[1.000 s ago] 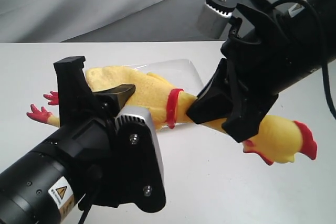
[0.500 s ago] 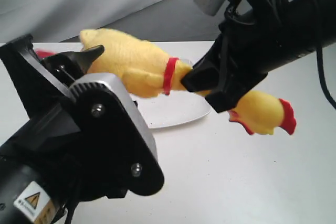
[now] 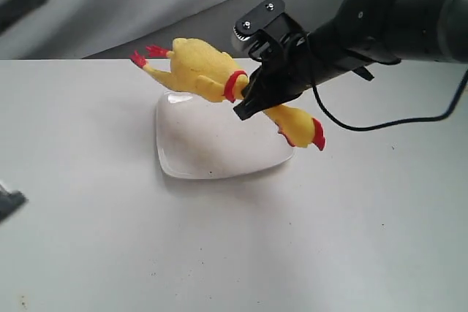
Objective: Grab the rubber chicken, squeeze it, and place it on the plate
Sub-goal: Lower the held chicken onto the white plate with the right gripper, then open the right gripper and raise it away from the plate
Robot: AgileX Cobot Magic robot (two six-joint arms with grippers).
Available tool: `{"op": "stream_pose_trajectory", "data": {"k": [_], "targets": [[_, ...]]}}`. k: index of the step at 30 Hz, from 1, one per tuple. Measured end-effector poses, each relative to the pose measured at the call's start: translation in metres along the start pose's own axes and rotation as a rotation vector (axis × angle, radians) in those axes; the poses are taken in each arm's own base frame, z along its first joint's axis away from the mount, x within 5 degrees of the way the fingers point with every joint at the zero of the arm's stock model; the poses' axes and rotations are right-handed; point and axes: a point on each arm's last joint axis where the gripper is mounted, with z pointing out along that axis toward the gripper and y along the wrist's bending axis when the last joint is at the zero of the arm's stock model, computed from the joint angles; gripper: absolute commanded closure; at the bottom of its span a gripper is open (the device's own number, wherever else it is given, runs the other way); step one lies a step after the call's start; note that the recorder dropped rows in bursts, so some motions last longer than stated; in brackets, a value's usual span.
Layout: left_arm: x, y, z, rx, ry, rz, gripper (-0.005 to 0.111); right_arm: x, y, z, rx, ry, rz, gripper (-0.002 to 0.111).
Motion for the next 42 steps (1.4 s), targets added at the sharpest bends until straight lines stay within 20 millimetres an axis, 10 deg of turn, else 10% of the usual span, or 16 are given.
{"op": "stream_pose_trajectory", "data": {"k": [9,13,20,24,31,42], "targets": [[0.017,0.033,-0.016,0.031,0.008,-0.157,0.107,0.033,-0.011,0.068,-0.039,0.120,0.022,0.108],[0.017,0.032,-0.016,0.035,0.012,-0.159,0.107,0.034,-0.012,0.071,-0.033,0.118,0.025,0.103],[0.018,0.031,-0.016,0.049,0.023,-0.165,0.107,0.035,-0.013,0.071,-0.026,0.135,-0.018,0.056],[0.019,0.029,-0.017,0.063,0.034,-0.172,0.107,0.033,-0.011,0.064,-0.047,0.152,-0.025,0.060],[0.019,0.029,-0.017,0.065,0.036,-0.173,0.107,-0.004,-0.004,-0.007,-0.053,0.100,-0.028,0.107],[0.019,0.029,-0.017,0.067,0.037,-0.174,0.107,-0.039,0.020,-0.164,0.083,-0.161,-0.113,0.108]]}}
